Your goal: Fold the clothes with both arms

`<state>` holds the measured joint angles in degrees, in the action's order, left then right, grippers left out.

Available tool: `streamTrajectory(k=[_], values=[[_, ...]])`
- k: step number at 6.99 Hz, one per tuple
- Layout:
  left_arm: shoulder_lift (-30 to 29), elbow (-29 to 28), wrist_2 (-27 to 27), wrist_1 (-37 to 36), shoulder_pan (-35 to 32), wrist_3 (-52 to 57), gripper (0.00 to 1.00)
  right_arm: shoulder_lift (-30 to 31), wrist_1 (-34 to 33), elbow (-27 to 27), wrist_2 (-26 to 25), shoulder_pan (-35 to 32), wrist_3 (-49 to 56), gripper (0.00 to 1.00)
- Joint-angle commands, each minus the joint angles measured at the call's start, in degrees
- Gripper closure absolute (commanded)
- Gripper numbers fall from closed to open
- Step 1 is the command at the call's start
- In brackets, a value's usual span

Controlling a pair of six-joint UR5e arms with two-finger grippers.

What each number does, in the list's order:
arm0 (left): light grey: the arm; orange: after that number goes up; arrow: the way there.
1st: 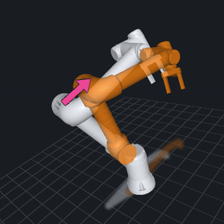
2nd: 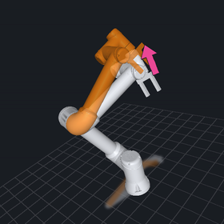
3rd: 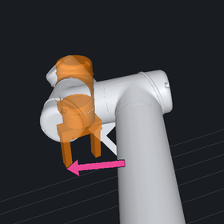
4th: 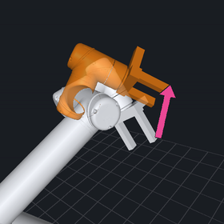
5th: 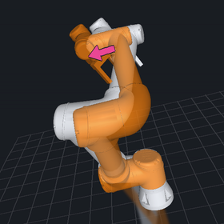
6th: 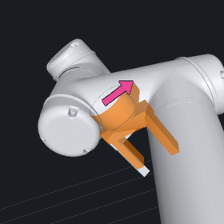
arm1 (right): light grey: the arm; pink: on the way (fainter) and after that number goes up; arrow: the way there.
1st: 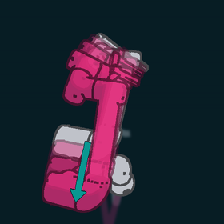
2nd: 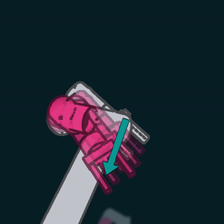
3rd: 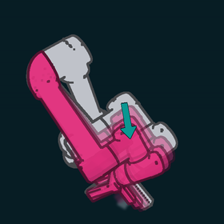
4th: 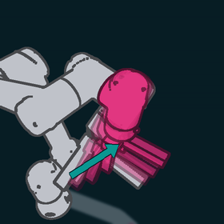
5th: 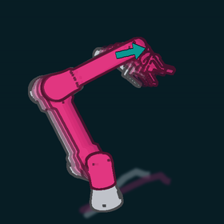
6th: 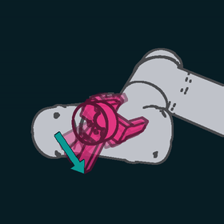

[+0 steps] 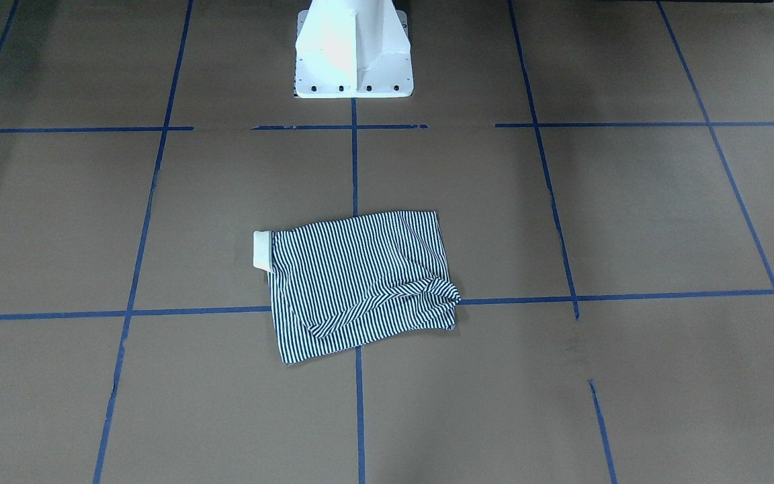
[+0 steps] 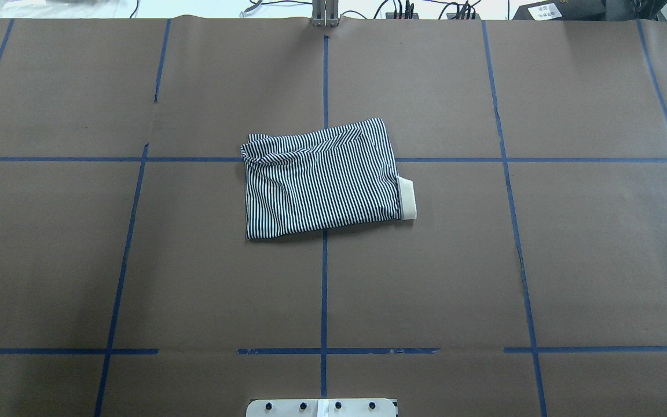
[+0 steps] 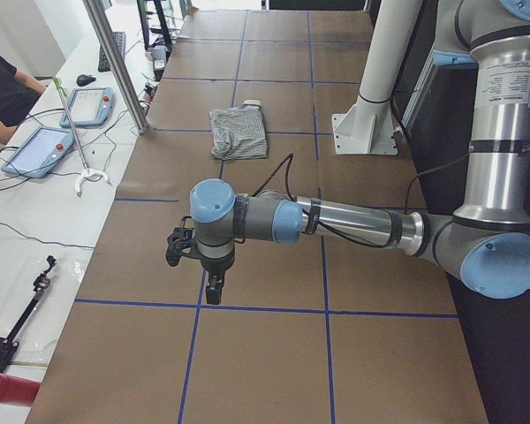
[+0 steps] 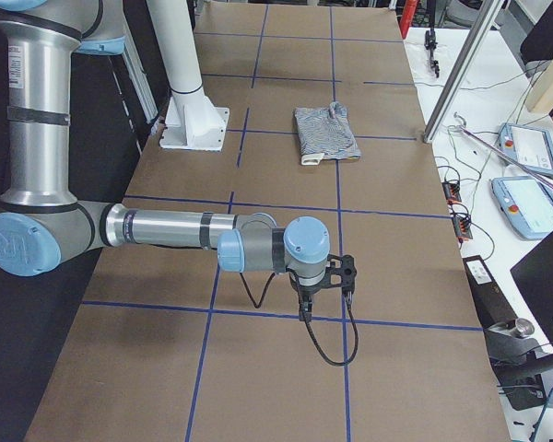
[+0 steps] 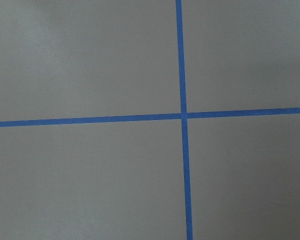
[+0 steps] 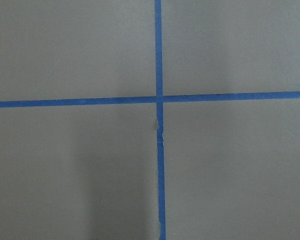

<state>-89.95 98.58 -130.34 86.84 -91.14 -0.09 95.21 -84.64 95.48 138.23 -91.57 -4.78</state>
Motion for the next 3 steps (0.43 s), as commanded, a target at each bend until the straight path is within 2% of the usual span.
streamTrajectory(k=[1, 3], values=[[0.04, 0.03, 0.0, -0.09, 0.0, 0.0, 0.0, 0.15, 0.0, 0.85, 0.9, -0.01, 0.12, 0.0], [0.04, 0.03, 0.0, -0.09, 0.0, 0.0, 0.0, 0.07, 0.0, 0.85, 0.99, -0.01, 0.29, 0.0]])
